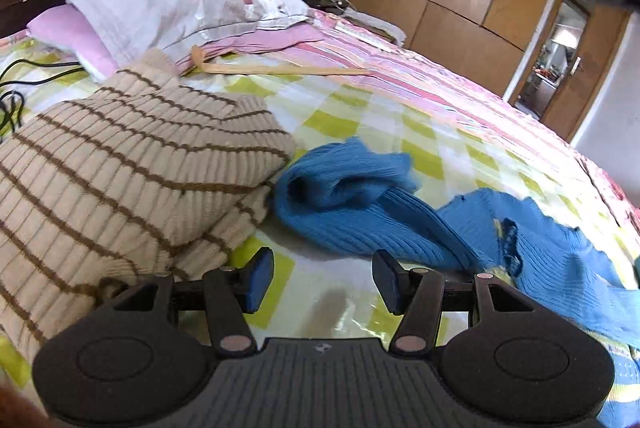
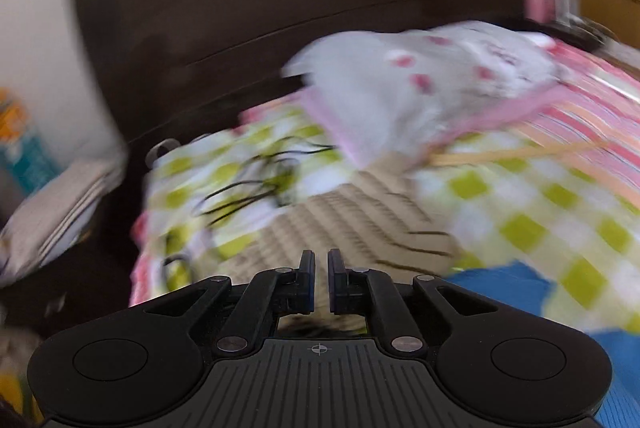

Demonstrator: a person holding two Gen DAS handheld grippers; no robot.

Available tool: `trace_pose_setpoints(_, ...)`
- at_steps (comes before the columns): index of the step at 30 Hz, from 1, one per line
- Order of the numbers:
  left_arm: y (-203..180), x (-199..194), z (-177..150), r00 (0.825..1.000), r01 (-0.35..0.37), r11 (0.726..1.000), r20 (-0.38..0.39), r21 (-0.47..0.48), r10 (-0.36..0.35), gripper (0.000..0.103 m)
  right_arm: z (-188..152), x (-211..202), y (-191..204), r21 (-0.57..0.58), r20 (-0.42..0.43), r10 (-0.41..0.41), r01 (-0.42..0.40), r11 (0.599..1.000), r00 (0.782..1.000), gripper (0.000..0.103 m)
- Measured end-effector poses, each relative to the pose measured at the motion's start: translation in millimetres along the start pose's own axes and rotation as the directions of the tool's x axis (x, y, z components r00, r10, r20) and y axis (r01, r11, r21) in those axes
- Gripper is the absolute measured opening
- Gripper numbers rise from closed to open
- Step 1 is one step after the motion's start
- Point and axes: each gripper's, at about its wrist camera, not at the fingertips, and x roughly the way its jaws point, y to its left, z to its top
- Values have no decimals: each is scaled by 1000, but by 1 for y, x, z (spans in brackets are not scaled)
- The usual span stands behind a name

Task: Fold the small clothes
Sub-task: 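Lift the sleeve with the right gripper and carry it across the sweater body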

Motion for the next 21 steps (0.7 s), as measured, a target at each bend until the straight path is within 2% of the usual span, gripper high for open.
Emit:
trace_pose_setpoints(2,5,-1,3,1000,-9,1000,10,-20,9,60,0,-3,5,-58,31,-29,30,998,999,8)
trace_pose_setpoints(5,12,-2,4,1000,-10,999,11,-52,10,60,-3,-5,-26,32,39,-162,161,986,986,11)
trace_pose_setpoints(7,12,-3,4,1000,-7,999,13,-51,8,60,-13,1,-60,123,9,-287,284,951,958,16)
trace_pose_setpoints(9,10,-5,4,1000,-9,999,21,-37,10,60,-27,14,-99,223,-55,-372,374,900,927,17)
trace_pose_setpoints(11,6,-6,4,999,-14,1000,33,-19,15,60,-41,31,-127,269,-96,-431,440,857,897,18)
trace_pose_setpoints(13,4,-7,4,999,-23,1000,44,-2,23,60,-54,43,-145,308,-121,-456,470,827,882,20)
trace_pose_setpoints(17,5,-1,5,999,-23,1000,35,2,23,60,-67,63,-163,337,-161,-461,487,806,873,20)
trace_pose_setpoints(20,6,2,4,999,-21,1000,28,4,21,60,-60,66,-161,350,-144,-406,430,832,902,20)
trace_pose_setpoints(21,6,3,4,999,-21,1000,26,6,21,60,-54,67,-159,390,-119,-354,372,843,928,20)
